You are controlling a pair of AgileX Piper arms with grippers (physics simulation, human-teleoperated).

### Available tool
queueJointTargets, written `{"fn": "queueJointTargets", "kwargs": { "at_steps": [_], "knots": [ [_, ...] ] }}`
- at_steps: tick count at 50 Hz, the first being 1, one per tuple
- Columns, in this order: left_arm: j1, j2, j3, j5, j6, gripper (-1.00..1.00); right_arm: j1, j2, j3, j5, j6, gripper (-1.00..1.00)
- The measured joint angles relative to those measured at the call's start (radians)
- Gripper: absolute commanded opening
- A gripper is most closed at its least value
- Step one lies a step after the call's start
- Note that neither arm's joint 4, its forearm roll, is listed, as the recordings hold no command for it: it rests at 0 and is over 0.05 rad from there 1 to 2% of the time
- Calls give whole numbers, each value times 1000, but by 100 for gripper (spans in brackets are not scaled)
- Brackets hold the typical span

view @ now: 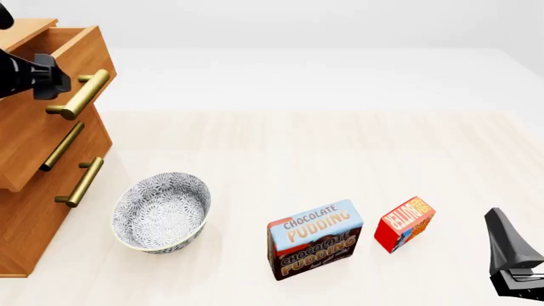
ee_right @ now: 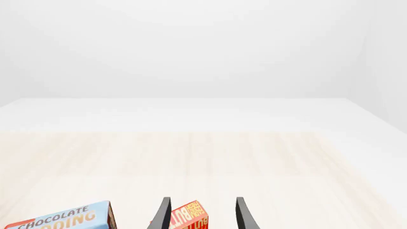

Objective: Put the butter at the back in the top drawer of the cabinet and close it.

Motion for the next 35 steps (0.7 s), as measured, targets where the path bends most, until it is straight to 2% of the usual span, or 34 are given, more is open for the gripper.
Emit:
{"fn": "queueJointTargets", "kwargs": {
  "at_steps": [35],
  "knots": [
    [-10,1,14,-7,5,100,0,0,0,0,0,100]
  ]
}}
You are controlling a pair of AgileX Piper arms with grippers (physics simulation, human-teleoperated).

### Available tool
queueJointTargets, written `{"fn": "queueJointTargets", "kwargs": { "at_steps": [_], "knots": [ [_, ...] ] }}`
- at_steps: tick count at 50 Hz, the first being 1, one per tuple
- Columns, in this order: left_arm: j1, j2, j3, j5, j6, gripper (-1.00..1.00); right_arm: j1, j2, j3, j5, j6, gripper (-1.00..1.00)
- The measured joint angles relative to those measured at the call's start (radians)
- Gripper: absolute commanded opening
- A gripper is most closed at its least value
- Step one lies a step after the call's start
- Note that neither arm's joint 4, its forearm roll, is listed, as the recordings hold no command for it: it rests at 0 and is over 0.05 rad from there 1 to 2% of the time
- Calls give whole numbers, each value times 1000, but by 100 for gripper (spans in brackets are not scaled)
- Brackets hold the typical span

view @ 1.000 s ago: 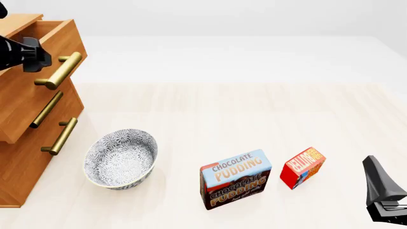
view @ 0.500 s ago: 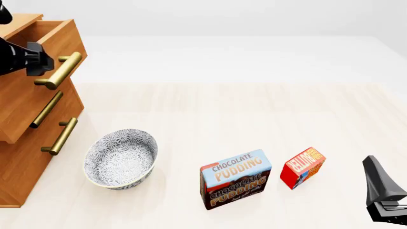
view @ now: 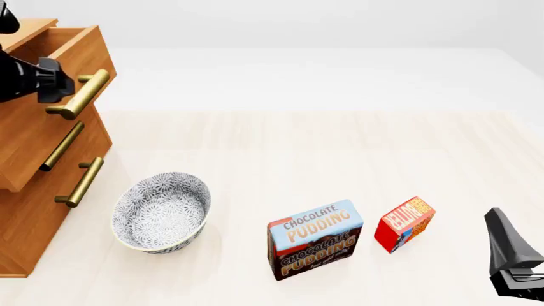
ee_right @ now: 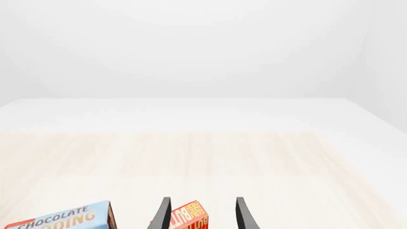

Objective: Put the butter at the back in the top drawer of the cabinet and close it.

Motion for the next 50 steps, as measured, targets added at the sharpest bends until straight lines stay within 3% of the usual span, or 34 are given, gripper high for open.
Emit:
{"fn": "queueJointTargets", "kwargs": {
  "at_steps": [50],
  "knots": [
    [-28,6,20,-22,-1,100,0,0,0,0,0,100]
  ]
}}
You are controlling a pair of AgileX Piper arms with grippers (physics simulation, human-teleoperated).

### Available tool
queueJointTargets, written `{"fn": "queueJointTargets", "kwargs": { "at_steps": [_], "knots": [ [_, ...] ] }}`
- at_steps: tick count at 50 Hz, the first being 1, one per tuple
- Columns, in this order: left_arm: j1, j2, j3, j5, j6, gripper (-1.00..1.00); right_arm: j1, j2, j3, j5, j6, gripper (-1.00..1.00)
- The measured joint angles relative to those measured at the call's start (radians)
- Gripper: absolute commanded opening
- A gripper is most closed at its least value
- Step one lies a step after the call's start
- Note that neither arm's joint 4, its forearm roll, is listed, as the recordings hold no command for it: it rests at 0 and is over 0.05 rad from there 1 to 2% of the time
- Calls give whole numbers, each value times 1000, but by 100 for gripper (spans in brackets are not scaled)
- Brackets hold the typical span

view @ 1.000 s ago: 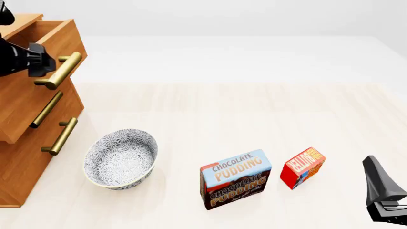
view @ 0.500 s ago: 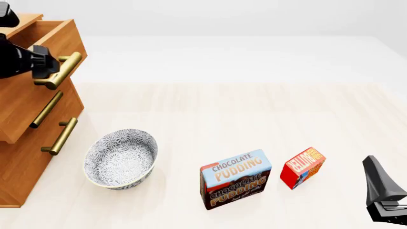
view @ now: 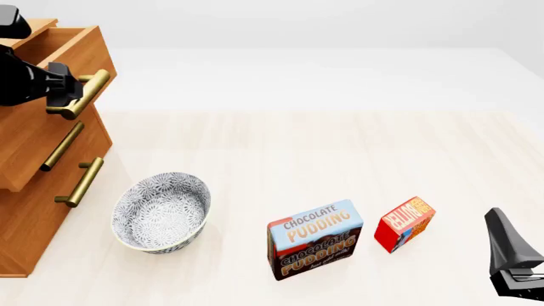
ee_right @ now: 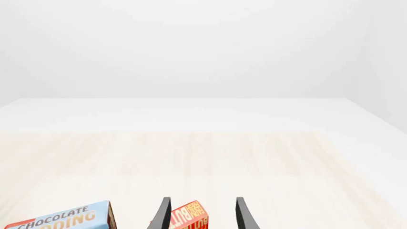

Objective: Put the butter at the back in the top drawer of the cabinet and close it.

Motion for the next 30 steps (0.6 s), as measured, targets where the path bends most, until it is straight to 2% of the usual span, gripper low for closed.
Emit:
{"fn": "queueJointTargets", "kwargs": {
  "at_steps": [30],
  "knots": [
    [-27,-4,12,-19,-5,100,0,0,0,0,0,100]
  ]
}}
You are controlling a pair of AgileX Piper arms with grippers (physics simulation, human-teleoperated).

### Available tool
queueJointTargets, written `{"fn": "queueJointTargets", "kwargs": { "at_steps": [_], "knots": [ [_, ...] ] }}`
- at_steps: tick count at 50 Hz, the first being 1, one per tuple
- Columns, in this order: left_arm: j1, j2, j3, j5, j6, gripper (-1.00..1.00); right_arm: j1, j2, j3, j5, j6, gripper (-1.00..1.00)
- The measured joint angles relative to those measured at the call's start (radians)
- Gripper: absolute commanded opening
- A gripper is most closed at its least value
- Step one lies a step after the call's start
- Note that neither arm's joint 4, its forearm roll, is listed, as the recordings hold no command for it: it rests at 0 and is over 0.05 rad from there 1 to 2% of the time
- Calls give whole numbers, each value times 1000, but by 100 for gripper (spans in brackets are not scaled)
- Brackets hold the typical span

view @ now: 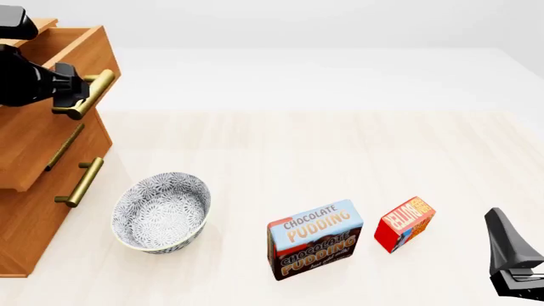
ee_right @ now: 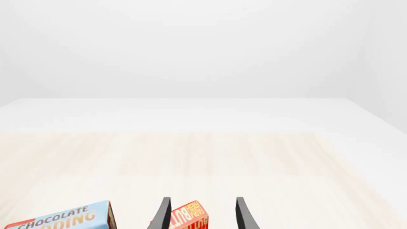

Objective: Put the butter at the back in the top drawer of the cabinet and close it.

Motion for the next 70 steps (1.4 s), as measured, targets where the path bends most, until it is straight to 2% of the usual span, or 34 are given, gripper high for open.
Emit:
{"fn": "queueJointTargets", "kwargs": {
  "at_steps": [36,70],
  "knots": [
    [-74,-12,25,-37,2,100,0,0,0,0,0,100],
    [-129,-14,26,-45,-74,100,0,0,0,0,0,100]
  ]
}}
